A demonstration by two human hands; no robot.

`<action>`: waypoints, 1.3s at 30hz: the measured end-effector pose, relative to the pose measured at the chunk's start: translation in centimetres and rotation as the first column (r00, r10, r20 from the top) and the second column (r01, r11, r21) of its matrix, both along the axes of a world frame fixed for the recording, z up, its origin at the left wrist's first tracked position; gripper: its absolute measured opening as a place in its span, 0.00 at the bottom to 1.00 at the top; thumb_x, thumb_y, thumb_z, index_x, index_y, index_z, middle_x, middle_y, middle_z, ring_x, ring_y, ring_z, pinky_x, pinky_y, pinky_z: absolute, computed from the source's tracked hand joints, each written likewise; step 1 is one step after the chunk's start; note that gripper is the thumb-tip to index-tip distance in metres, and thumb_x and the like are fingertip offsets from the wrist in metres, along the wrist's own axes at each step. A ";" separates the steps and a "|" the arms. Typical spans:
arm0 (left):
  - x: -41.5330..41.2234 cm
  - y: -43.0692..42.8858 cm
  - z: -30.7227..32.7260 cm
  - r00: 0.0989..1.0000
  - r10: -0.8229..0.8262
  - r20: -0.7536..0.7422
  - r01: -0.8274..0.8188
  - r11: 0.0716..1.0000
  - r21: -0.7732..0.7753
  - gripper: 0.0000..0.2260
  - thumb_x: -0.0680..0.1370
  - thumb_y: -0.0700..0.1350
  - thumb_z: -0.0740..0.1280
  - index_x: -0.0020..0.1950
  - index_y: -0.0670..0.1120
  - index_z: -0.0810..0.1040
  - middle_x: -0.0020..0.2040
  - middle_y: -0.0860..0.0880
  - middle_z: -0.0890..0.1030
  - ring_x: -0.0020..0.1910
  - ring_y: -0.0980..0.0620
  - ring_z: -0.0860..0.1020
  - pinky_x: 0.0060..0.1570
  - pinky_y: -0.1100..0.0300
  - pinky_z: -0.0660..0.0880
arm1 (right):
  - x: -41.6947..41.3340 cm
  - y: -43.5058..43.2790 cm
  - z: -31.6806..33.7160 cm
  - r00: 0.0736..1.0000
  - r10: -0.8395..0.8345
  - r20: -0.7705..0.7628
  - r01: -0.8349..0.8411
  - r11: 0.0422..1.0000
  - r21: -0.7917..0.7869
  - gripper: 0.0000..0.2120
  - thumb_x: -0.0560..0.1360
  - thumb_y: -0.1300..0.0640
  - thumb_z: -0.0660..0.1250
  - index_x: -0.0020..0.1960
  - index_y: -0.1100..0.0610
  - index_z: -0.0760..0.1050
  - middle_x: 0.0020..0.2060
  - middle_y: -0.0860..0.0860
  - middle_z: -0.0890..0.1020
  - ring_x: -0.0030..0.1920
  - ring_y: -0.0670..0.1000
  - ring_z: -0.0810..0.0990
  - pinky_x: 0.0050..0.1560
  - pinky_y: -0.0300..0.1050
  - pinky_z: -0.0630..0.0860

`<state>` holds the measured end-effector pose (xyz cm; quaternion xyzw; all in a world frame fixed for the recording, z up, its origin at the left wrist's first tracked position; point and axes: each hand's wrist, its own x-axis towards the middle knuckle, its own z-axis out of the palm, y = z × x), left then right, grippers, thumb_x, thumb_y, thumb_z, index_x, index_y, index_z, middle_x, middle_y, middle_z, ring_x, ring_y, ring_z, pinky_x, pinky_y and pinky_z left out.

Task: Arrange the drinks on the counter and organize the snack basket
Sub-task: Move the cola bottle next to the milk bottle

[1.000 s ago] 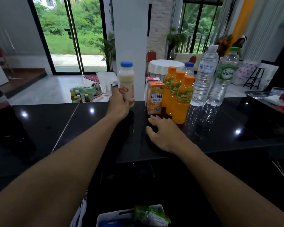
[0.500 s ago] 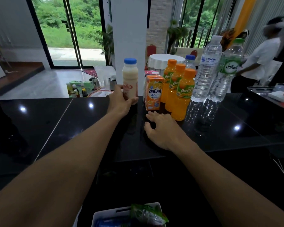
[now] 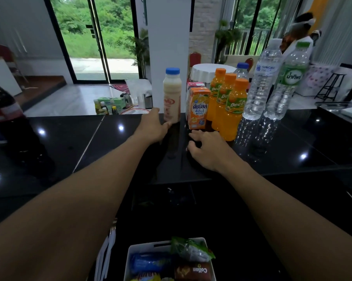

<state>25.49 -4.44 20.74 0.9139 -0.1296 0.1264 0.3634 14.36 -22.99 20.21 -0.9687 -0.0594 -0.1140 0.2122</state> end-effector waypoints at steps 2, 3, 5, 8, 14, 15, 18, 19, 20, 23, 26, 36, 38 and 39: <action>-1.4 1.7 0.1 1.000 -0.013 0.002 0.013 0.998 0.059 0.25 0.76 0.52 0.69 0.70 0.44 0.69 0.65 0.42 0.75 0.62 0.45 0.75 0.56 0.58 0.71 | -0.2 0.0 0.2 1.000 0.001 0.000 -0.001 1.000 0.000 0.24 0.79 0.48 0.60 0.71 0.57 0.75 0.71 0.51 0.76 0.71 0.53 0.72 0.72 0.50 0.70; -2.2 2.7 0.1 1.000 -0.011 -0.003 0.011 0.996 0.083 0.26 0.76 0.52 0.69 0.71 0.45 0.69 0.66 0.42 0.75 0.63 0.45 0.74 0.58 0.57 0.71 | -0.3 0.0 0.3 1.000 0.004 0.005 -0.003 1.000 -0.008 0.24 0.79 0.48 0.60 0.70 0.58 0.76 0.70 0.52 0.77 0.70 0.54 0.73 0.71 0.50 0.71; -4.2 5.0 0.1 1.000 0.000 -0.005 0.001 0.993 0.116 0.25 0.76 0.52 0.69 0.71 0.46 0.69 0.64 0.42 0.76 0.61 0.46 0.76 0.59 0.57 0.72 | -0.5 0.1 0.6 1.000 0.000 0.016 0.000 0.999 -0.038 0.23 0.80 0.48 0.61 0.71 0.58 0.75 0.68 0.53 0.78 0.68 0.56 0.75 0.68 0.51 0.73; -7.4 9.0 0.2 0.999 0.003 0.046 -0.010 0.990 0.139 0.24 0.76 0.50 0.69 0.71 0.46 0.70 0.60 0.44 0.78 0.58 0.46 0.77 0.60 0.52 0.74 | -1.2 0.5 0.9 0.997 0.030 0.066 -0.026 0.998 -0.056 0.21 0.81 0.52 0.63 0.72 0.58 0.74 0.65 0.56 0.80 0.64 0.59 0.78 0.62 0.55 0.77; -11.7 17.4 0.1 0.979 0.128 0.161 -0.139 0.989 0.057 0.16 0.76 0.47 0.68 0.63 0.49 0.75 0.48 0.52 0.80 0.44 0.55 0.80 0.50 0.51 0.79 | -2.8 6.0 1.0 0.948 0.202 0.246 -0.201 0.979 -0.033 0.19 0.77 0.57 0.67 0.68 0.56 0.78 0.60 0.53 0.83 0.56 0.50 0.81 0.58 0.46 0.78; -12.1 18.7 0.0 0.970 0.152 0.187 -0.164 0.985 0.051 0.14 0.75 0.47 0.67 0.61 0.49 0.75 0.45 0.53 0.81 0.42 0.56 0.80 0.48 0.51 0.79 | -2.9 7.7 1.0 0.942 0.228 0.245 -0.233 0.972 -0.009 0.20 0.77 0.56 0.67 0.68 0.55 0.78 0.61 0.52 0.83 0.57 0.48 0.81 0.60 0.44 0.77; -13.1 22.5 -0.3 0.945 0.243 0.220 -0.252 0.968 0.013 0.09 0.75 0.48 0.67 0.55 0.52 0.75 0.40 0.56 0.80 0.39 0.57 0.79 0.44 0.51 0.80 | -2.6 12.4 1.2 0.940 0.282 0.192 -0.298 0.953 0.059 0.22 0.76 0.54 0.66 0.70 0.55 0.76 0.68 0.52 0.79 0.69 0.50 0.75 0.70 0.48 0.71; -13.2 23.7 -0.4 0.934 0.280 0.220 -0.286 0.958 -0.008 0.08 0.75 0.48 0.67 0.53 0.53 0.74 0.39 0.56 0.79 0.38 0.58 0.78 0.43 0.53 0.79 | -2.5 13.6 1.2 0.942 0.290 0.170 -0.305 0.949 0.075 0.24 0.76 0.53 0.66 0.72 0.56 0.74 0.69 0.53 0.77 0.72 0.51 0.72 0.72 0.49 0.70; -13.4 24.7 -0.5 0.921 0.323 0.220 -0.324 0.945 -0.029 0.07 0.75 0.48 0.67 0.52 0.53 0.73 0.38 0.55 0.78 0.38 0.58 0.78 0.42 0.54 0.78 | -2.2 14.6 1.2 0.946 0.290 0.146 -0.304 0.949 0.088 0.26 0.77 0.52 0.67 0.74 0.56 0.72 0.71 0.54 0.76 0.73 0.52 0.71 0.73 0.49 0.69; -13.5 27.5 -0.6 0.874 0.448 0.189 -0.438 0.894 -0.093 0.11 0.75 0.49 0.69 0.54 0.50 0.70 0.39 0.53 0.78 0.40 0.56 0.77 0.40 0.59 0.72 | -1.5 16.2 0.4 0.966 0.256 0.037 -0.258 0.963 0.080 0.31 0.78 0.47 0.64 0.78 0.56 0.64 0.75 0.55 0.71 0.76 0.54 0.67 0.75 0.50 0.65; -12.8 29.0 -0.3 0.853 0.513 0.095 -0.494 0.853 -0.171 0.19 0.74 0.50 0.71 0.60 0.46 0.67 0.49 0.48 0.78 0.46 0.54 0.75 0.42 0.64 0.69 | -0.6 16.2 -0.4 0.975 0.222 -0.013 -0.221 0.975 0.031 0.33 0.79 0.43 0.61 0.79 0.55 0.61 0.76 0.54 0.68 0.78 0.52 0.63 0.76 0.51 0.62; -9.1 29.8 0.7 0.867 0.487 -0.107 -0.491 0.795 -0.357 0.28 0.72 0.50 0.76 0.66 0.48 0.66 0.62 0.50 0.74 0.56 0.53 0.74 0.52 0.60 0.70 | -0.2 16.2 -0.8 0.977 0.215 0.015 -0.215 0.976 0.028 0.28 0.79 0.43 0.62 0.75 0.54 0.70 0.76 0.50 0.69 0.78 0.48 0.62 0.76 0.46 0.59; -8.9 30.0 0.6 0.862 0.493 -0.116 -0.497 0.781 -0.377 0.29 0.71 0.50 0.77 0.66 0.48 0.66 0.61 0.51 0.75 0.54 0.54 0.74 0.49 0.60 0.69 | -0.3 16.2 -0.7 0.977 0.214 0.018 -0.215 0.976 0.040 0.28 0.78 0.43 0.62 0.75 0.54 0.69 0.76 0.50 0.69 0.78 0.48 0.63 0.76 0.46 0.60; -8.8 30.0 0.6 0.862 0.494 -0.115 -0.498 0.781 -0.377 0.30 0.70 0.52 0.77 0.66 0.49 0.66 0.61 0.52 0.75 0.55 0.54 0.74 0.49 0.60 0.69 | -0.4 16.2 -0.7 0.977 0.213 0.018 -0.214 0.976 0.049 0.29 0.78 0.43 0.62 0.76 0.54 0.69 0.76 0.50 0.69 0.77 0.48 0.63 0.76 0.46 0.60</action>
